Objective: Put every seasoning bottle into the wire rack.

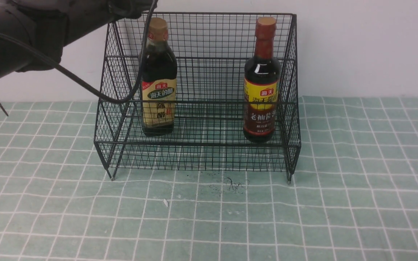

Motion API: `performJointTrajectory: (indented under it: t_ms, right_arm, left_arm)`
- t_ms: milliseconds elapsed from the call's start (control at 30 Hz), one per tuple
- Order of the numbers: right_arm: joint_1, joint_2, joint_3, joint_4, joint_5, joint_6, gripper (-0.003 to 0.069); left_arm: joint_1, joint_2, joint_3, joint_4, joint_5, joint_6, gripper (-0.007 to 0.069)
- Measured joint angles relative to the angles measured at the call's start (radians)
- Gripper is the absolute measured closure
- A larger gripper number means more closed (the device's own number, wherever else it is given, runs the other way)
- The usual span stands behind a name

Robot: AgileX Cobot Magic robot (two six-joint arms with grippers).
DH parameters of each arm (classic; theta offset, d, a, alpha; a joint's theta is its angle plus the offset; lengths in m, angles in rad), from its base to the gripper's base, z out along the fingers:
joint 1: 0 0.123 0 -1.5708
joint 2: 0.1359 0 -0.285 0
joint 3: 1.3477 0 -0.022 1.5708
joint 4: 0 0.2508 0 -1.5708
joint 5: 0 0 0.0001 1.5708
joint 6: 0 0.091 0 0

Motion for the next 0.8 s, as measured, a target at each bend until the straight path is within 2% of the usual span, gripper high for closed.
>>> performJointTrajectory:
  t_ms: [133,167,200,233,300,400,467,600,733,800]
  right_arm:
    - [0.0,0.0,0.0,0.0,0.0,0.0,0.0673]
    - [0.0,0.0,0.0,0.0,0.0,0.0,0.0673]
    - [0.0,0.0,0.0,0.0,0.0,0.0,0.0673]
    - [0.0,0.0,0.0,0.0,0.0,0.0,0.0673]
    - [0.0,0.0,0.0,0.0,0.0,0.0,0.0673]
    - [0.0,0.0,0.0,0.0,0.0,0.0,0.0673]
    - [0.0,0.0,0.0,0.0,0.0,0.0,0.0673]
    - [0.0,0.0,0.0,0.0,0.0,0.0,0.0673]
    - [0.0,0.0,0.0,0.0,0.0,0.0,0.0673]
    - [0.0,0.0,0.0,0.0,0.0,0.0,0.0673]
  left_arm:
    - [0.001,-0.035,0.0,0.004,0.095,0.004,0.0287]
    - [0.001,-0.057,0.0,0.008,0.153,0.004,0.035]
    - [0.001,-0.06,0.0,0.01,0.167,0.004,0.0358]
    - [0.001,-0.083,0.0,0.016,0.224,0.004,0.0442]
    - [0.008,-0.103,0.0,0.026,0.299,0.006,0.0533]
    - [0.038,-0.12,0.0,0.056,0.416,0.003,0.0612]
    - [0.072,-0.122,0.0,0.089,0.515,-0.027,0.0625]
    - [0.136,-0.123,0.0,0.211,0.776,-0.166,0.0631]
    - [0.165,-0.123,0.0,0.424,0.916,-0.325,0.0631]
    - [0.169,-0.123,0.0,0.487,0.939,-0.385,0.0631]
